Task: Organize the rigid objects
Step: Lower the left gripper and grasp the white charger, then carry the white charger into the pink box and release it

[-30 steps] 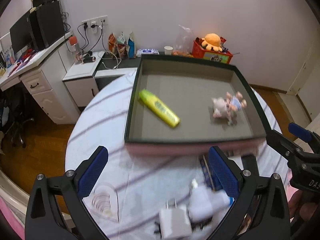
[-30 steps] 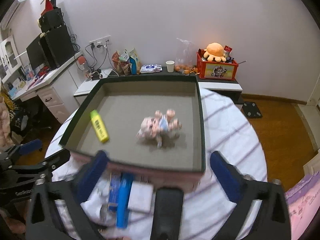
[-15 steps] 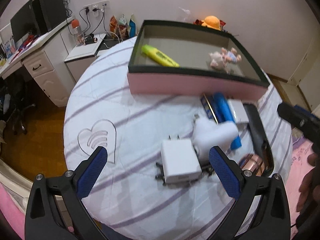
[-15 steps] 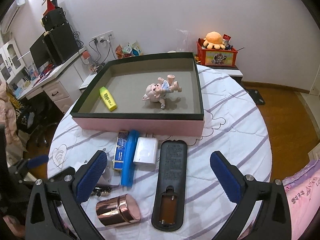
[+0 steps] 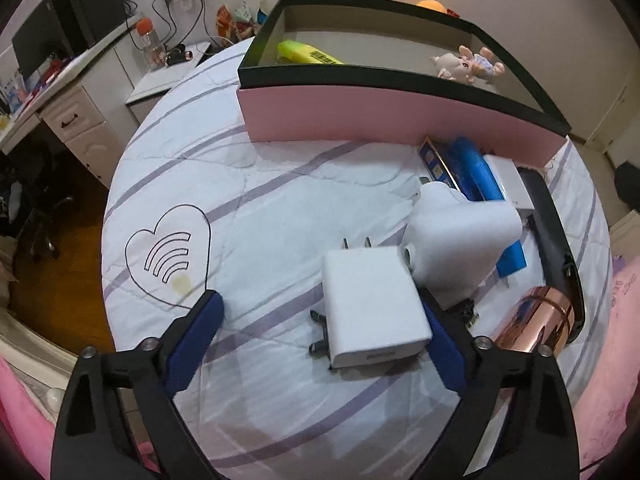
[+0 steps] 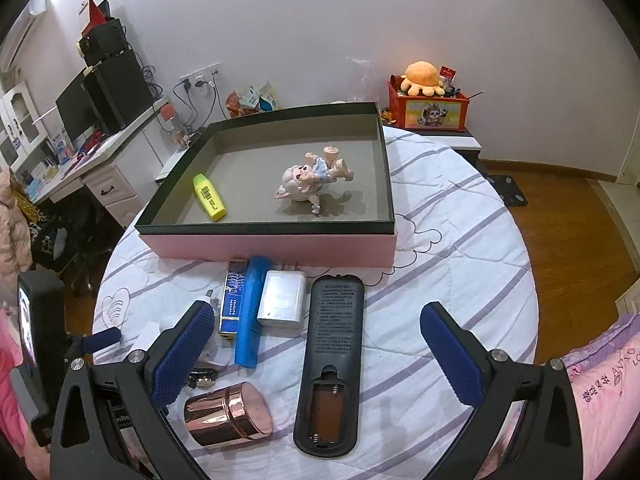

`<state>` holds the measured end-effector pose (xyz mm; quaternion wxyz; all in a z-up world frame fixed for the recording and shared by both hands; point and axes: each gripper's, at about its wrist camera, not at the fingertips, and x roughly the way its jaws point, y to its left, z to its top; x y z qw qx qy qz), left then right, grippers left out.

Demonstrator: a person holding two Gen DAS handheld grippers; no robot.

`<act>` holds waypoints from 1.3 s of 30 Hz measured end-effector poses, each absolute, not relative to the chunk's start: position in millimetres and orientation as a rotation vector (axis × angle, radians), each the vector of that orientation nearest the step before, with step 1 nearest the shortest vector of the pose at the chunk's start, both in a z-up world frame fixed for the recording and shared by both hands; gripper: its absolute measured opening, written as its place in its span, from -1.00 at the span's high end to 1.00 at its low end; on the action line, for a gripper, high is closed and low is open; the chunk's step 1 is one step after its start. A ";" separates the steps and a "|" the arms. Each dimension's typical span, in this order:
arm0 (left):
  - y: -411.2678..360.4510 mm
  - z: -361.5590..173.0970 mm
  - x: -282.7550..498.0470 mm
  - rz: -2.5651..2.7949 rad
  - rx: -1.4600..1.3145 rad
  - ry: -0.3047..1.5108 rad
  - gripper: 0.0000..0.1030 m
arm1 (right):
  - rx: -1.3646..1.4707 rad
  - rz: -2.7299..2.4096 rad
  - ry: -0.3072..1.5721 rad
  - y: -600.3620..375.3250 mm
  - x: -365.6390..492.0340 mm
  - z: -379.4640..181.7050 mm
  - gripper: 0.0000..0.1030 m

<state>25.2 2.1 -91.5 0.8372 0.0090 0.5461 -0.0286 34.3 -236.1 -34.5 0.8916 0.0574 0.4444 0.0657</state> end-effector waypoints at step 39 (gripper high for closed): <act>2.3 -15.8 91.3 -0.177 0.007 1.011 0.21 | 0.095 0.136 0.921 -230.8 63.9 -34.5 -1.00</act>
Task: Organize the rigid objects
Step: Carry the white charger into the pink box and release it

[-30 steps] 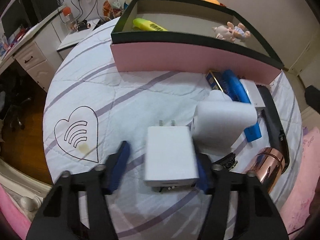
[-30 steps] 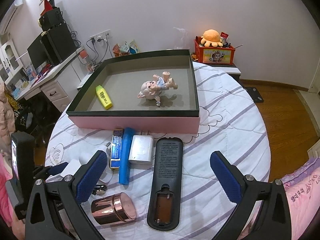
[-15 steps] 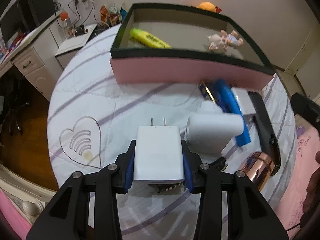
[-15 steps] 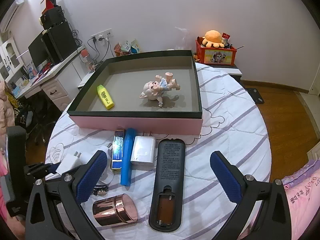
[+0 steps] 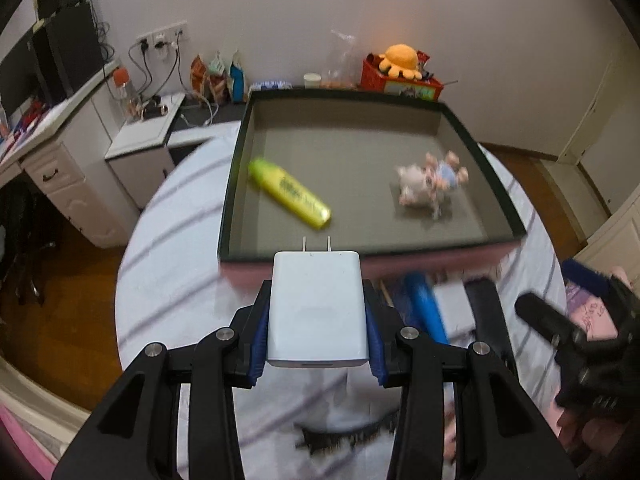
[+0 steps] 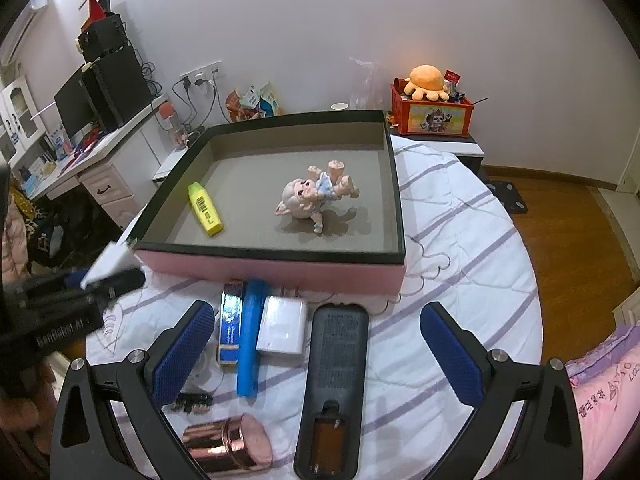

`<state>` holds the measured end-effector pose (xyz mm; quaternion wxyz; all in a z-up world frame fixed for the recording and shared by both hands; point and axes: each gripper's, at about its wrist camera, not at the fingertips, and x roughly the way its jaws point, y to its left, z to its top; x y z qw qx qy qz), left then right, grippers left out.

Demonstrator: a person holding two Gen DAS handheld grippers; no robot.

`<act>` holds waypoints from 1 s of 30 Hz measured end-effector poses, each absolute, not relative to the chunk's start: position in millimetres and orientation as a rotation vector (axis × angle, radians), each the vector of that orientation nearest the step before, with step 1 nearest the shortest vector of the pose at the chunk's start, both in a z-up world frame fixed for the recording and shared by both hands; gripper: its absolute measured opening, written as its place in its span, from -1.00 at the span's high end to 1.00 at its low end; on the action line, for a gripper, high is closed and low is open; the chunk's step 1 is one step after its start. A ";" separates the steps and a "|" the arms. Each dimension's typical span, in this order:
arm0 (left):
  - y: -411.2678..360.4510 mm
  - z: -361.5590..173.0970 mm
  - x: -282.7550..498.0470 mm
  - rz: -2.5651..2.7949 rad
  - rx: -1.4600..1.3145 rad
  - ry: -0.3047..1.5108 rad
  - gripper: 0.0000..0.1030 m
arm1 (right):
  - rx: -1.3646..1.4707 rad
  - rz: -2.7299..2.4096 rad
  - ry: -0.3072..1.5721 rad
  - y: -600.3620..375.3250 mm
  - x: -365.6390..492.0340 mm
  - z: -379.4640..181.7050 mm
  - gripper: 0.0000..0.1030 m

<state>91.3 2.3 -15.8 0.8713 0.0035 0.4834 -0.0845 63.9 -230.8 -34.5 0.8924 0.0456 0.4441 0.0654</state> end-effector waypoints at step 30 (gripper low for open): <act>-53.5 -76.9 247.1 -0.191 0.083 1.119 -0.19 | 0.137 0.103 0.929 -253.4 184.1 -46.3 -1.00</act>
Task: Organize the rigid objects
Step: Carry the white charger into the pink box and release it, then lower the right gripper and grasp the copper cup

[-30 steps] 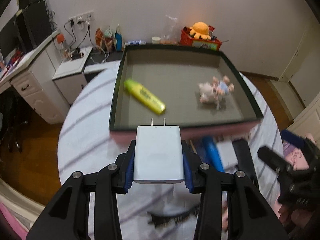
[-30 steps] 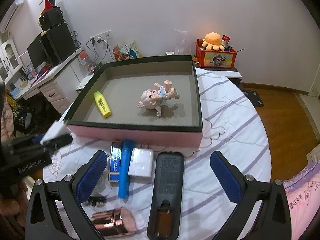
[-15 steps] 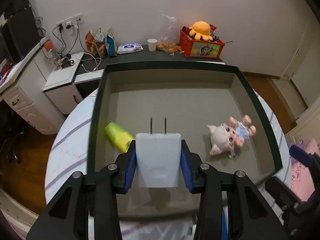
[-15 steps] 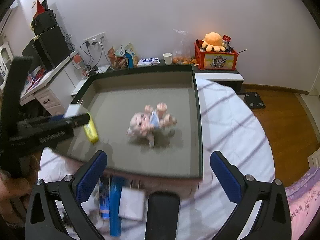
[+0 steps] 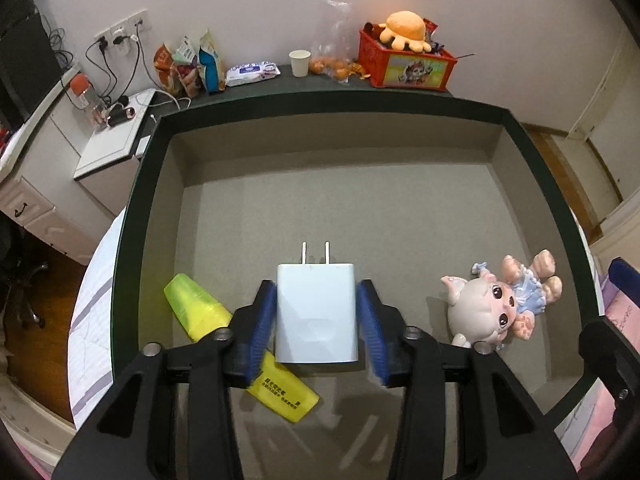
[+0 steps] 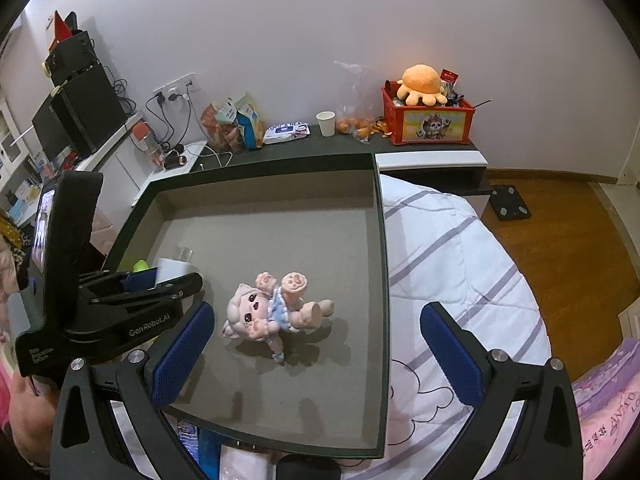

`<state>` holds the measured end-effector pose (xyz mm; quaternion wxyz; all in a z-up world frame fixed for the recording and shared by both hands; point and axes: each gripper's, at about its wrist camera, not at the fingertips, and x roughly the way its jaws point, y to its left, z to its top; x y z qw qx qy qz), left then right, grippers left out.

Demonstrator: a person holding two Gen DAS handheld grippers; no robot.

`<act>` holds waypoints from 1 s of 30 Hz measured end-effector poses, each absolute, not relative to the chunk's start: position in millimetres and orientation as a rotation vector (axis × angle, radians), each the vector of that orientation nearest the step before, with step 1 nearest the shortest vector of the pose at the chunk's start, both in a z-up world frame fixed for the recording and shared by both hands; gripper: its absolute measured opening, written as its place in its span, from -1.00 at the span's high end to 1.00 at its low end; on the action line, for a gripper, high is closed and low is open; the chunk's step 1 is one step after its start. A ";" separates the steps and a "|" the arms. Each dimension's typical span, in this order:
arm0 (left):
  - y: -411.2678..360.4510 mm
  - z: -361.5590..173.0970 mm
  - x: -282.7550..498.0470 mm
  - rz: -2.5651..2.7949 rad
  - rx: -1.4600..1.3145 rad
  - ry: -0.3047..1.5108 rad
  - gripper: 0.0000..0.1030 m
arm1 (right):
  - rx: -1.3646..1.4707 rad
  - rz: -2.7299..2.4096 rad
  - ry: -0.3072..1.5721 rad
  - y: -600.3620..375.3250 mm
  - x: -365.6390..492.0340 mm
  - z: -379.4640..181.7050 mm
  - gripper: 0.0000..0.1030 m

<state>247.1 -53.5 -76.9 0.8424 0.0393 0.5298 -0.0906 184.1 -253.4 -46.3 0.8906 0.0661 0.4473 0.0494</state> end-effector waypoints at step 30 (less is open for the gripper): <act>25.2 -27.2 55.1 -0.031 -0.035 0.975 -0.97 | 0.064 0.201 0.978 -213.1 51.4 -43.2 -1.00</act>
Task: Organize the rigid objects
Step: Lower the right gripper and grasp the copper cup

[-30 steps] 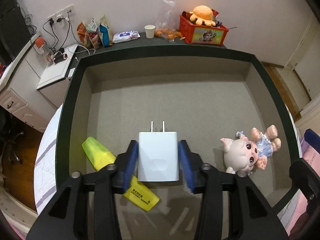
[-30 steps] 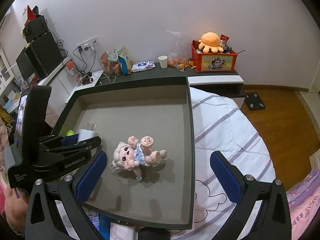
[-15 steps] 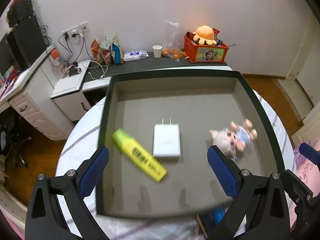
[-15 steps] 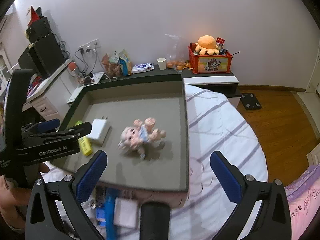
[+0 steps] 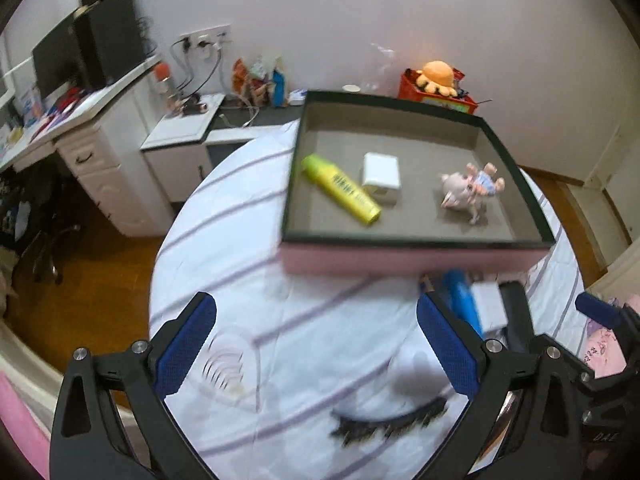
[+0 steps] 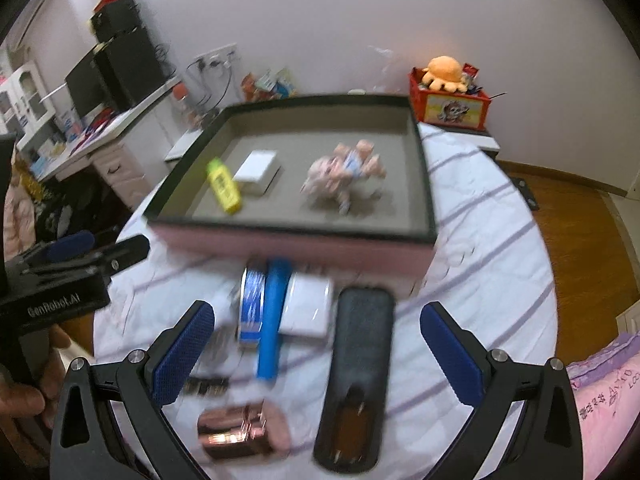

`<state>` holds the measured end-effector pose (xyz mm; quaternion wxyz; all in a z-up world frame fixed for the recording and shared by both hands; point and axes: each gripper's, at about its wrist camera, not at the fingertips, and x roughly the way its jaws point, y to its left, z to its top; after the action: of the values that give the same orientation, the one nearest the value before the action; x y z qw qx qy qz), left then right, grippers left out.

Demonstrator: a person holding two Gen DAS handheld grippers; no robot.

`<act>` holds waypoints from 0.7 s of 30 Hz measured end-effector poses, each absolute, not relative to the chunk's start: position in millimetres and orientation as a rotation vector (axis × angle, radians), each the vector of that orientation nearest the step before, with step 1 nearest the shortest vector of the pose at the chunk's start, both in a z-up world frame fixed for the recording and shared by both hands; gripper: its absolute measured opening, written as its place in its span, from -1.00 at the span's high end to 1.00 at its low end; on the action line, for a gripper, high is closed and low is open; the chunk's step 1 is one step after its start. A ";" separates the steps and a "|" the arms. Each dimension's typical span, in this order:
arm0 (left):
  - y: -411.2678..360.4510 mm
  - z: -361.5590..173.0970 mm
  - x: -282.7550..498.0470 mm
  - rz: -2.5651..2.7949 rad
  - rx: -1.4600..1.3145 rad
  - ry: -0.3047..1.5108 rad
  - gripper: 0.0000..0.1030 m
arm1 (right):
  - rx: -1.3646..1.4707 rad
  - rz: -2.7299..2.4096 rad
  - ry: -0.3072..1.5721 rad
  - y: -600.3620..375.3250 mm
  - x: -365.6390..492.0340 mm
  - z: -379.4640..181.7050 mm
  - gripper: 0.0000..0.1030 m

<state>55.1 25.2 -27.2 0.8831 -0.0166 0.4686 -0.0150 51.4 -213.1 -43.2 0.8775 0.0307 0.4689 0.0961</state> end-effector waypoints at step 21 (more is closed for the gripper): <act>32.5 -51.8 -12.8 0.019 -0.025 1.023 -0.97 | -0.087 0.335 1.069 -173.9 -4.2 -88.7 -1.00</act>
<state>-12.8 32.5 -51.8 0.8720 -0.0119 0.4893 0.0093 -4.2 -173.9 -88.7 0.8463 -0.0412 0.5068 0.1589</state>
